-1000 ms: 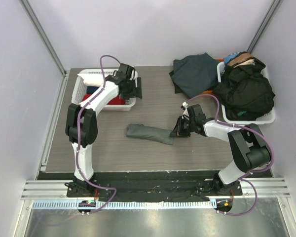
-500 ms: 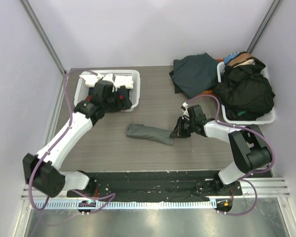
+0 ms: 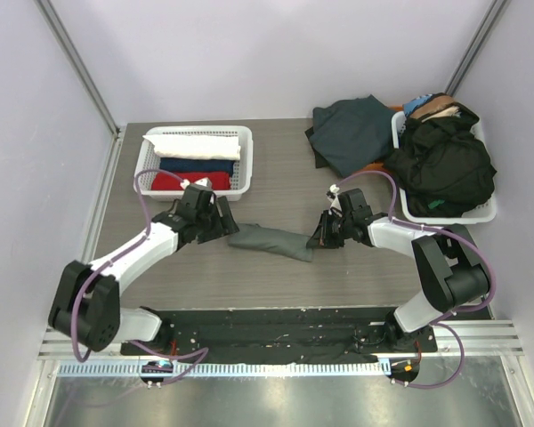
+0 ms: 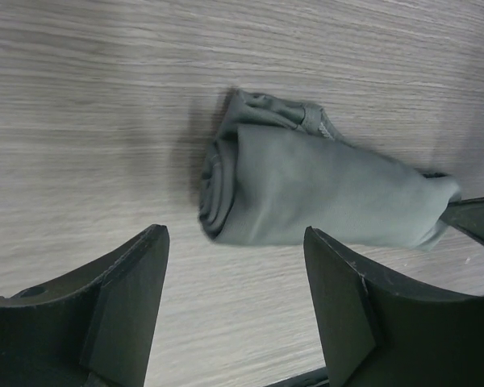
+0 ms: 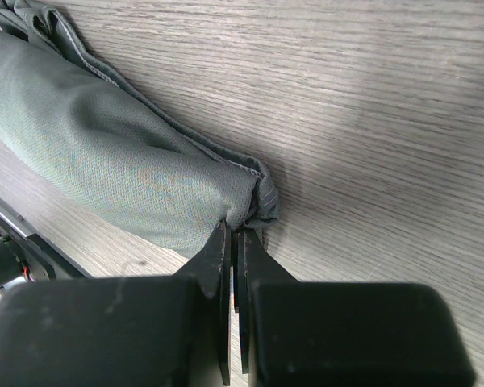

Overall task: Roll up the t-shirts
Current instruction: Move the bin to the corner of the board, then pick up the T-shirt from the center of the board.

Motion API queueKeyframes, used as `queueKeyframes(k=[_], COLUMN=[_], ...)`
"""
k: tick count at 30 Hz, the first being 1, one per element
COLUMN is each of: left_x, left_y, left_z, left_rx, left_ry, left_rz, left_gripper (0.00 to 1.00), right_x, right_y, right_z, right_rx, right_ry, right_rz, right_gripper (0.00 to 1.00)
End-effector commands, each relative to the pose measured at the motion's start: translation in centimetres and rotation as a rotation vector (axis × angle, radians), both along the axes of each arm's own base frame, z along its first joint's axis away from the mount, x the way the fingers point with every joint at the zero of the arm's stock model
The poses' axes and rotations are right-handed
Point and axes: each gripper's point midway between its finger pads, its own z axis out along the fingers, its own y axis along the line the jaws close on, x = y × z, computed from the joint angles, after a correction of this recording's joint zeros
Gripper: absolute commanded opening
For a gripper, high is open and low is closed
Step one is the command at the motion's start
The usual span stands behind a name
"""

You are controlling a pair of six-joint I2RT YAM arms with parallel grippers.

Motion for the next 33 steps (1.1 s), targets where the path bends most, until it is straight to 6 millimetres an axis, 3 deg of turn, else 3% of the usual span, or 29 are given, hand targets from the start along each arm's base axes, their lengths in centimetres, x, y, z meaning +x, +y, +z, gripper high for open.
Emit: queueKeyframes(k=[1,11,17,26,28,29,30,33], left_x=[2.5,3.1,3.2,2.0,1.6,1.7,1.4,1.8], left_y=[-2.8,-1.6,-2.3,-2.5,-2.4,-2.2,-2.2,-1.6], left_z=[0.2,-4.4,-6.3,-7.6,-8.1,-8.3,-8.4,-7.4], left_rx=[-0.144,-0.063,-0.074,-0.04,-0.029,-0.025,-0.025,0.002], left_ry=[-0.062,0.021,0.077,0.131,0.143,0.142,0.147,0.101], left_rz=[-0.016,0.049,0.044,0.065,0.072,0.086,0.087,0.109], left_gripper=[0.73,0.72,0.63,0.37,0.24,0.05,0.0,0.0], right_x=[-0.6,-0.7,-0.7,-0.8,-0.8,-0.8,-0.7,-0.6], right_y=[-0.5,-0.4,-0.4,-0.3,-0.3,-0.3,-0.2,0.3], right_z=[-0.3,-0.2,-0.3,-0.2,-0.1,-0.1,0.0,0.8], right_rx=[-0.018,-0.014,-0.014,-0.005,-0.001,0.003,0.007,0.034], right_ry=[0.014,0.013,0.015,0.024,0.024,0.026,0.025,0.022], right_rz=[0.002,0.003,0.004,-0.004,-0.008,-0.012,-0.013,-0.017], right_gripper=[0.01,0.01,0.01,0.01,0.01,0.01,0.01,0.01])
